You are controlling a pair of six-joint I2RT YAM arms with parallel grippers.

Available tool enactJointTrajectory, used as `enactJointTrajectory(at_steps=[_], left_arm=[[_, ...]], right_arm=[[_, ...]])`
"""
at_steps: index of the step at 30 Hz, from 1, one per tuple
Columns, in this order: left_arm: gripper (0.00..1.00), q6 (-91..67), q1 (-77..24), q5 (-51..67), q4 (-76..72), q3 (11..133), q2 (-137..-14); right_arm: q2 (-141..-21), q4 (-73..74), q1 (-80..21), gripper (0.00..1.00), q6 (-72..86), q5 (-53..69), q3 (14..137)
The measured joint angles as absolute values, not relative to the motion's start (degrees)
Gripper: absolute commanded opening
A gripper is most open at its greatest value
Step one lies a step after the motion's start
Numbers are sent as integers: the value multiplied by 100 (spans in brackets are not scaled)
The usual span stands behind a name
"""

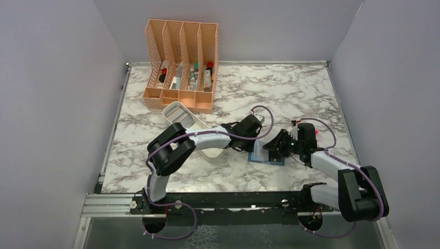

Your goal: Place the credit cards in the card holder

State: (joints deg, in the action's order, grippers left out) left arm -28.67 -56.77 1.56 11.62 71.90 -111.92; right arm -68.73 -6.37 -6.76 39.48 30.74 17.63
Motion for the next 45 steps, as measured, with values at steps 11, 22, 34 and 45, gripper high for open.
enactJointTrajectory(at_steps=[11,22,34,45], left_arm=[[13,-2891,-5745,237,1168,7159,-11168],[32,-2974,-5695,189,1328,6783,-10735],[47,-3164,-5664,526,451,6202,-10160],[52,-3315,-5664,851,-222,6134,-10285]], right_arm=[[-7118,-843,-674,21,4040,3218,1653],[-7220,-613,-674,36,3765,3310,1852],[-6445,939,-681,26,3175,2375,2440],[-6816,1039,-681,19,3166,1984,2477]])
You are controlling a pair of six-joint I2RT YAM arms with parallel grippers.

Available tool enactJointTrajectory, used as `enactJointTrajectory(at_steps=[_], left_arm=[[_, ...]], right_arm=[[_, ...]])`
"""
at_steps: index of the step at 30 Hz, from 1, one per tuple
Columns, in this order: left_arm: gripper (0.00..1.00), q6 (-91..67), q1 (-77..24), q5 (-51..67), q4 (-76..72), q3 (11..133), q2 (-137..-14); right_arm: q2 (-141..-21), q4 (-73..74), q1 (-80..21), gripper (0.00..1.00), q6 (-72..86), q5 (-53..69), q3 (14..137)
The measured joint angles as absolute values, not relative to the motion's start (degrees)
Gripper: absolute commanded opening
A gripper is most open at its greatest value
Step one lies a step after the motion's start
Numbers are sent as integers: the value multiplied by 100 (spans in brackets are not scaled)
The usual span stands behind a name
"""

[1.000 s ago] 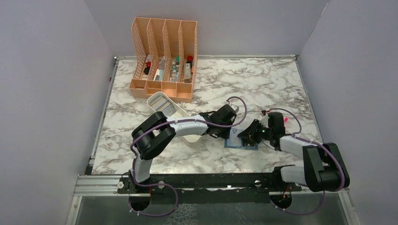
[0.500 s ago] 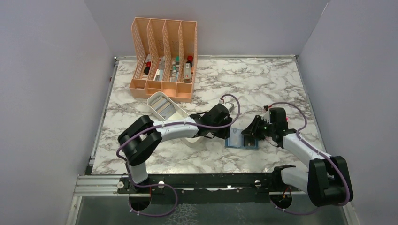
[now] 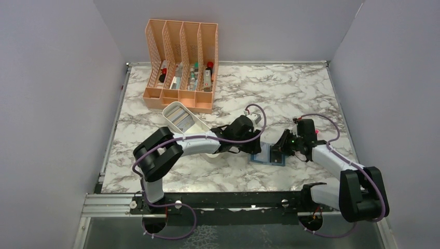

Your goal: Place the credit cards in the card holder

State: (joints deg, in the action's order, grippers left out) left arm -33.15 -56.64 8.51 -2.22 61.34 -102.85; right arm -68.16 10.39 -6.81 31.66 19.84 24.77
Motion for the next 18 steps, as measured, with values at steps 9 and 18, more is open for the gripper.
enactJointTrajectory(at_steps=[9,18], left_arm=[[50,-3317,-5664,849,-287,6134,-10409],[51,-3345,-5664,869,-493,6134,-10422]], right_arm=[[-6639,1044,-681,17,3210,1938,2467],[-6427,989,-681,16,3205,2305,2467]])
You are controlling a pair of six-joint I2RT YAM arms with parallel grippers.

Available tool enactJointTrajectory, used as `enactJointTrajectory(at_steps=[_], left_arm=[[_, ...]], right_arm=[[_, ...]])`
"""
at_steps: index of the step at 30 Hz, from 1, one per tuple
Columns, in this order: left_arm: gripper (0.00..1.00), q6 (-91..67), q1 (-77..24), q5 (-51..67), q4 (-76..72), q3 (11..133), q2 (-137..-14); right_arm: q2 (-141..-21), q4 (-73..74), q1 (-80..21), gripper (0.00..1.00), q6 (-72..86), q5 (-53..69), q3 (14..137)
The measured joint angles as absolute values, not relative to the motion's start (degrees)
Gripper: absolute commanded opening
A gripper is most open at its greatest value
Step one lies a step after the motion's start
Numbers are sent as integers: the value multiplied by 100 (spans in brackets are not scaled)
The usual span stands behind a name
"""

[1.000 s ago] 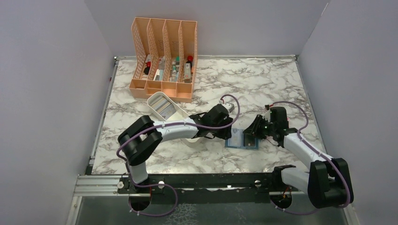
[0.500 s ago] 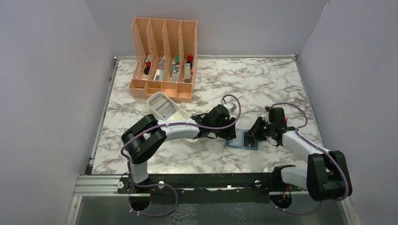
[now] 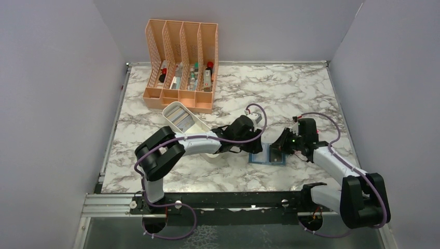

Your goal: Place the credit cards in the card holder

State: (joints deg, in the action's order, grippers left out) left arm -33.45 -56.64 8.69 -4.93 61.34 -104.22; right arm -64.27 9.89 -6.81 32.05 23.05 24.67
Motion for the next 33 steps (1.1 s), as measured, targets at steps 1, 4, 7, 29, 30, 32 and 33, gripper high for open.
enactJointTrajectory(at_steps=[1,4,7,29,30,32,33], left_arm=[[51,-3345,-5664,875,-510,6134,-10431],[52,-3361,-5664,888,-574,6134,-10481],[52,-3365,-5664,891,-600,6134,-10527],[53,-3433,-5664,923,-989,6104,-10685],[53,-3435,-5664,923,-996,6104,-10704],[53,-3441,-5664,923,-1004,6104,-10753],[53,-3446,-5664,923,-1004,6104,-10766]], right_arm=[[-6490,985,-681,15,3205,2318,2467],[-6766,913,-681,12,3199,2318,2467],[-7131,873,-681,8,3208,2272,2467],[-7172,388,-718,7,3404,2071,2338],[-7172,386,-718,7,3404,2071,2338],[-7172,377,-718,7,3404,2073,2333],[-7172,373,-718,7,3404,2075,2333]])
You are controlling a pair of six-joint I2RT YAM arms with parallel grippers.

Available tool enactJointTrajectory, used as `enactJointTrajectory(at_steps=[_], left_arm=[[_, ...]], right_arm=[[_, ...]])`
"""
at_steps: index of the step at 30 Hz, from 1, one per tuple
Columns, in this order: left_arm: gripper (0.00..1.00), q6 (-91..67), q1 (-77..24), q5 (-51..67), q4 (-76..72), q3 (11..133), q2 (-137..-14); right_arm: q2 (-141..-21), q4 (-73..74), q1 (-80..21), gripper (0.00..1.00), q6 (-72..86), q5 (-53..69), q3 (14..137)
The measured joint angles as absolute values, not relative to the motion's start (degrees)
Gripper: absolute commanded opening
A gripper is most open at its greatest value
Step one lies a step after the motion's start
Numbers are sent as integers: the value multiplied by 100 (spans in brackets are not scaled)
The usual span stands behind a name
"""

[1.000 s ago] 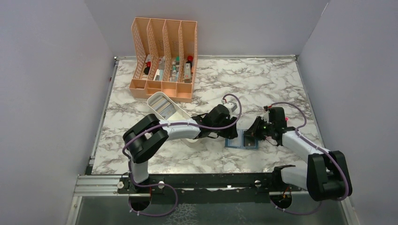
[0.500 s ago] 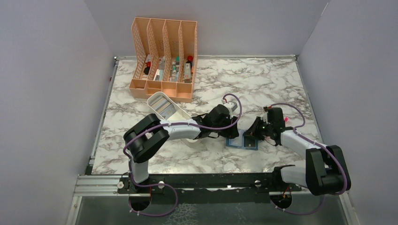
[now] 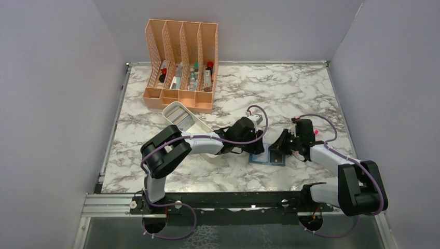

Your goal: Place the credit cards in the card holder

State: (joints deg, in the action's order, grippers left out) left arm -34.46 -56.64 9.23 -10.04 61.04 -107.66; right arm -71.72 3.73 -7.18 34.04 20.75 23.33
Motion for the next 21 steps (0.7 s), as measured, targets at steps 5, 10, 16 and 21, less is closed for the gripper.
enactJointTrajectory(at_steps=[5,10,16,21], left_arm=[[53,-3448,-5664,923,-1017,6104,-10785],[53,-3468,-5664,947,-1039,6104,-10790],[53,-3568,-5662,1092,-1225,6104,-10803],[53,-3667,-5664,1229,-1347,6104,-10803]], right_arm=[[-7172,357,-718,7,3404,2075,2329],[-7172,353,-718,7,3402,2078,2327],[-7172,351,-718,7,3402,2080,2327],[-7172,349,-718,7,3402,2080,2327]])
